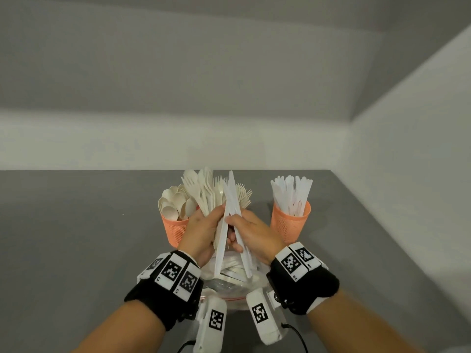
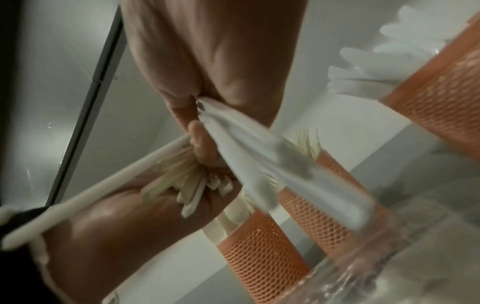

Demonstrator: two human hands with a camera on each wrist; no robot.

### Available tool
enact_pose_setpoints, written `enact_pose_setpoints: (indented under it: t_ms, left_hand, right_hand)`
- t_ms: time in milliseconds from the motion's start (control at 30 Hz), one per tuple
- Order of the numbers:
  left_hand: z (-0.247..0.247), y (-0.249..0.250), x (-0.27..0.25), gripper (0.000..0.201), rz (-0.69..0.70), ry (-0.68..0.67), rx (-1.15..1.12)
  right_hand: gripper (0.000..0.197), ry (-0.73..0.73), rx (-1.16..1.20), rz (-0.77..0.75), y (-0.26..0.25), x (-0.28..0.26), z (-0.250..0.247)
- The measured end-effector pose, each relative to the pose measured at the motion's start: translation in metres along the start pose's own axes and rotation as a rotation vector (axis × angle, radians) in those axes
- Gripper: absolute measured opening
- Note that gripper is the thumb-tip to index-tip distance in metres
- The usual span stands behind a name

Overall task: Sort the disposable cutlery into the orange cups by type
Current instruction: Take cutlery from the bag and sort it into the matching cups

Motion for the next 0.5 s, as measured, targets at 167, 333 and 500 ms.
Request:
enact_pose_setpoints:
  t_ms: [167, 333, 500]
  left_hand:
    - [0.004, -0.001, 0.003, 0.031, -0.073, -0.047, -0.016]
    - [-0.002, 0.000, 0.009, 0.012, -0.053, -0.033, 0.011]
    - [-0.003, -0.005, 0.007, 0.024, -0.008, -0.073, 0.129]
  right_hand:
    - [0.022, 0.052, -0.023, -0.031, -0.006, -0.008, -0.023]
    - [0.013, 0.285, 0.227, -0.042, -0.006, -0.015, -0.089]
    - [0.017, 0.768, -0.143, -0.103, 0.013, -0.006, -0.164]
Point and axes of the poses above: each hand's wrist, its own x-axis towards the middle knuckle, its own z-axis out of the palm, y = z × x, the point moved 4 cm from there along x, towards the middle knuckle, and after that the axes turned 15 degrees about -x, right-handed, at the moved point
